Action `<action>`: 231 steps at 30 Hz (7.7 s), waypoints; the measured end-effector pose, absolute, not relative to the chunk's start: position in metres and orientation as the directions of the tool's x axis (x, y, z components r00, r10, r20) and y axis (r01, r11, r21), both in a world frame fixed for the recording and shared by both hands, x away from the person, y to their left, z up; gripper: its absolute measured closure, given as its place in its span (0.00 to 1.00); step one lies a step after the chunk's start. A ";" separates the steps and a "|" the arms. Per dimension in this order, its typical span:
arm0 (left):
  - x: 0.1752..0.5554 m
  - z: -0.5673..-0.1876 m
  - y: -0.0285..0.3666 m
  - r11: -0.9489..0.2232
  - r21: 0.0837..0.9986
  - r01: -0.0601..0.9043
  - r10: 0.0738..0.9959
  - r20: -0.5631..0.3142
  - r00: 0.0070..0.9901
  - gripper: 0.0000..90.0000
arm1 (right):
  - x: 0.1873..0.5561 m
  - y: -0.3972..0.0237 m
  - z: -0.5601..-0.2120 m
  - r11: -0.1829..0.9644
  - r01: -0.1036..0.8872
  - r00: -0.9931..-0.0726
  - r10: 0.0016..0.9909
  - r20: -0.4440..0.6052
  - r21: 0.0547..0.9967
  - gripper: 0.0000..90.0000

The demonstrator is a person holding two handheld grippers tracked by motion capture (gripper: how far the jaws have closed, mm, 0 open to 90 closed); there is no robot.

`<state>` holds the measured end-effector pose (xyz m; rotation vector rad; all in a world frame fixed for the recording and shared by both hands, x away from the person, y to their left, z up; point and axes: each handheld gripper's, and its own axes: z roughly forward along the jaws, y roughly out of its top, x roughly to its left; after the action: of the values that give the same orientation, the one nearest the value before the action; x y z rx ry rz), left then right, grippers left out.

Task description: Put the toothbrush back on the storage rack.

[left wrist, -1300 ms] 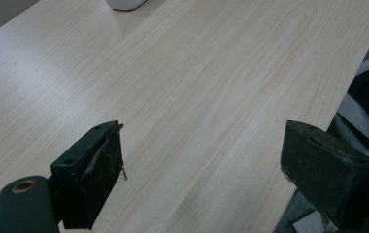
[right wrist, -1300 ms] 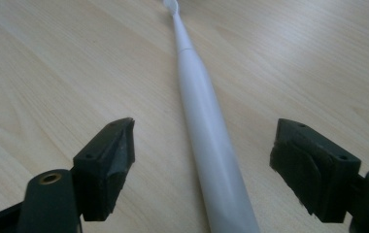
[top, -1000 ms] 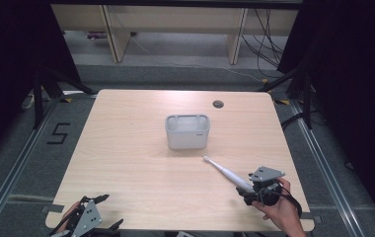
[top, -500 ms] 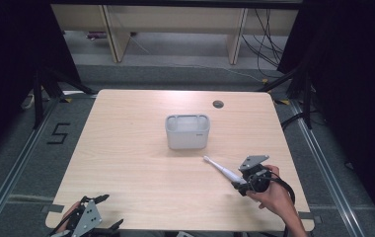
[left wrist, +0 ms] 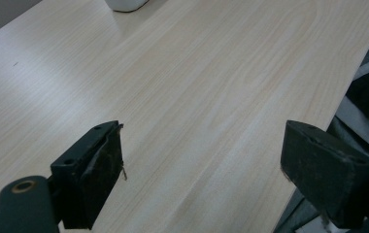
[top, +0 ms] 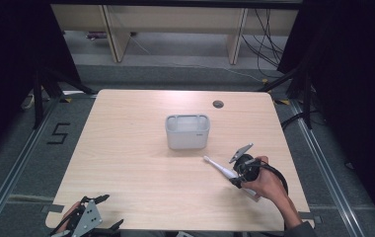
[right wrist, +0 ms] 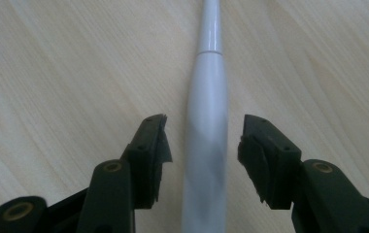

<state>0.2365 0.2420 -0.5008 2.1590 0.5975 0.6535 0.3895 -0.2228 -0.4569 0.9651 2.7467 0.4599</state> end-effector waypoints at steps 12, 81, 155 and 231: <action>0.236 -0.501 0.241 -0.572 0.796 0.198 0.605 0.247 0.757 0.16 | 0.413 -0.209 -0.462 0.791 0.563 -0.806 0.590 -0.051 0.241 0.66; 0.236 -0.502 0.242 -0.565 0.801 0.199 0.610 0.243 0.754 0.17 | 0.420 -0.227 -0.404 0.740 0.516 -0.810 0.585 -0.035 0.431 0.75; 0.237 -0.502 0.242 -0.554 0.807 0.202 0.617 0.236 0.751 0.17 | 0.440 -0.152 -0.350 0.394 0.283 -0.843 0.537 0.031 0.875 0.74; 0.236 -0.501 0.242 -0.557 0.808 0.189 0.607 0.241 0.757 0.17 | 0.528 -0.088 -0.409 0.408 0.402 -0.743 0.668 0.032 0.819 0.74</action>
<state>0.2361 0.2417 -0.5007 2.1289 0.5944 0.6470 0.5285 -0.0876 -0.4087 0.9307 2.3680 1.2532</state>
